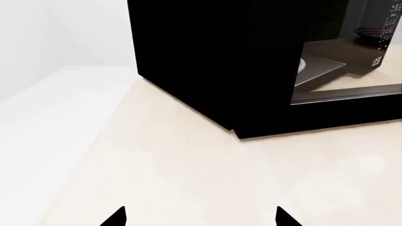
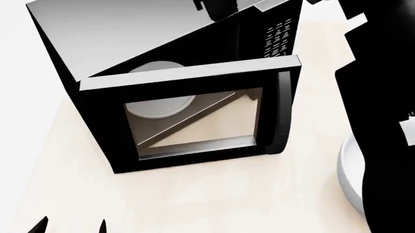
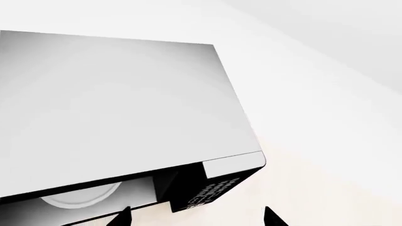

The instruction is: Open the microwave.

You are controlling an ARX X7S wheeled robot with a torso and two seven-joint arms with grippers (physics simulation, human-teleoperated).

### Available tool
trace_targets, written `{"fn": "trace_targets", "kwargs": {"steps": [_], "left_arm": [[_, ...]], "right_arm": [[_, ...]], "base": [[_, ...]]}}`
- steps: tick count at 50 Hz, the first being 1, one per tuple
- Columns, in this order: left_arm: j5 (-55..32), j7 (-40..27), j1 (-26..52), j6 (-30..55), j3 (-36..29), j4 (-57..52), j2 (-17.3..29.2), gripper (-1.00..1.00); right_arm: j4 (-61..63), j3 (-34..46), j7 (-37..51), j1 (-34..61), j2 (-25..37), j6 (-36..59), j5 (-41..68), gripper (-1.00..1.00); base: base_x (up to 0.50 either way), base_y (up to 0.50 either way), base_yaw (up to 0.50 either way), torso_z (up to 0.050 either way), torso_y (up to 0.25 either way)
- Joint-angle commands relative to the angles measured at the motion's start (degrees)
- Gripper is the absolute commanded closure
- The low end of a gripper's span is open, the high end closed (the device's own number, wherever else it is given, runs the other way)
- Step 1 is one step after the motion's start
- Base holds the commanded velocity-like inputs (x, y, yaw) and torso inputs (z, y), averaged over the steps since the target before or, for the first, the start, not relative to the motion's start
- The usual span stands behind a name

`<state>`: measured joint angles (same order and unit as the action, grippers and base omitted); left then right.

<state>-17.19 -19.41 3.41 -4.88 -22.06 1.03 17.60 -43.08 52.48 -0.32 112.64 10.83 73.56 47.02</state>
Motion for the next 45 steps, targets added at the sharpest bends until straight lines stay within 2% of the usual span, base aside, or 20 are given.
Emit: {"fn": "trace_targets", "kwargs": {"steps": [1, 12, 45], "left_arm": [[-0.52, 0.07, -0.09, 0.11, -0.29, 0.29, 0.05, -1.00], [-0.66, 0.02, -0.01, -0.07, -0.41, 0.51, 0.11, -1.00], [-0.88, -0.45, -0.06, -0.12, -0.85, 0.21, 0.45, -1.00]], "right_arm": [[0.50, 0.45, 0.26, -1.82, -0.16, -0.35, 0.18, -1.00], [4.60, -1.18, 4.07, -4.38, 1.01, 2.01, 1.86, -1.00], [1.52, -0.57, 3.62, -8.04, 0.37, -1.41, 1.48, -1.00]], "base": [[0.00, 0.00, 0.00, 0.000, 0.000], [0.00, 0.00, 0.00, 0.000, 0.000], [0.00, 0.00, 0.00, 0.000, 0.000]]}}
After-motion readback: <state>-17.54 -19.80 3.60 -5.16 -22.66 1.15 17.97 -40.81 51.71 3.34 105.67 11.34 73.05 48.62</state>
